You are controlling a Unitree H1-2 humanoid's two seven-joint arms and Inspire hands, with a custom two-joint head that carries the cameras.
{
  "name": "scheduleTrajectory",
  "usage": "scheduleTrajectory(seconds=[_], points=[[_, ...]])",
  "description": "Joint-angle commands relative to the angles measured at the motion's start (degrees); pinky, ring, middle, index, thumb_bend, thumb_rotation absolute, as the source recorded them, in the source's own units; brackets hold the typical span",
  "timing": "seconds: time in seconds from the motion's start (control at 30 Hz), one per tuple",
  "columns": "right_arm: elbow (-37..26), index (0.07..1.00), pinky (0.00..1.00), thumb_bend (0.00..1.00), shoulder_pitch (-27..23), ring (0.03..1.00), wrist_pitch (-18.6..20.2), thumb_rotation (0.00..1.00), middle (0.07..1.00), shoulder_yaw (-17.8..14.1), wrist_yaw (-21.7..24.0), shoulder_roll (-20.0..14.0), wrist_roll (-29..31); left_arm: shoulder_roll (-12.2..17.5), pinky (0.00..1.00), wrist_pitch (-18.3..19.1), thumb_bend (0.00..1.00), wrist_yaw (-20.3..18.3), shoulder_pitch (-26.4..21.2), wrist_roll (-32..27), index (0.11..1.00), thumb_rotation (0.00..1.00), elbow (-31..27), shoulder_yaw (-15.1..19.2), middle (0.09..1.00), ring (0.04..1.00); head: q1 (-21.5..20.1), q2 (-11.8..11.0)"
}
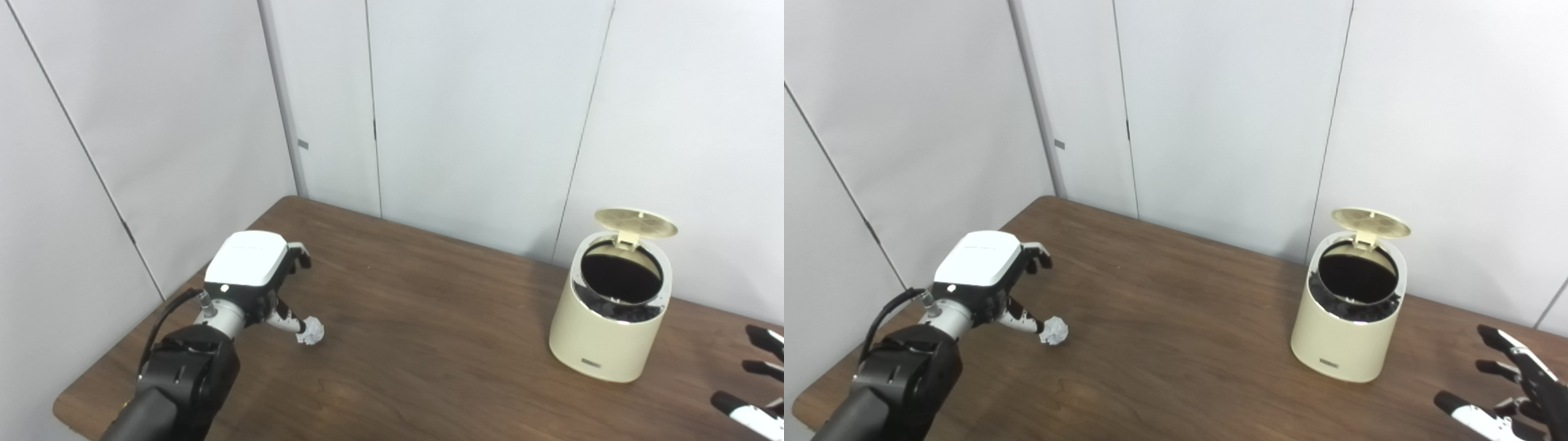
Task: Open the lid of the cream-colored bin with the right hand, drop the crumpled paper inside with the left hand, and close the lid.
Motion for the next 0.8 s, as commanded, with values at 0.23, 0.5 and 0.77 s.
scheduleTrajectory(seconds=[0.23, 0.5, 0.77], points=[[-1.2, 0.865, 0.25, 0.93, -2.1, 0.788, -2.1, 0.53, 0.898, -0.3, -0.5, -0.4, 0.6, -0.4, 0.44, -2.1, 0.91, 0.9, -1.8, 0.9, 0.695, 0.14, 3.7, 1.1, 0.619, 0.555, 0.0, 0.4], [-1.0, 0.873, 0.21, 0.93, -2.0, 0.791, -2.4, 0.55, 0.899, -0.1, -0.6, -0.7, 0.1, -2.4, 0.50, -4.1, 0.88, 4.0, -2.5, -2.4, 0.676, 0.15, 8.8, -0.1, 0.656, 0.582, -0.3, 1.0], [-1.4, 0.868, 0.21, 0.93, -1.9, 0.779, -2.2, 0.55, 0.889, -0.1, -0.6, -0.8, 0.0, -3.2, 0.51, -5.6, 0.87, 7.1, -2.5, -4.9, 0.661, 0.11, 12.4, -1.0, 0.659, 0.574, -0.5, 1.5]])
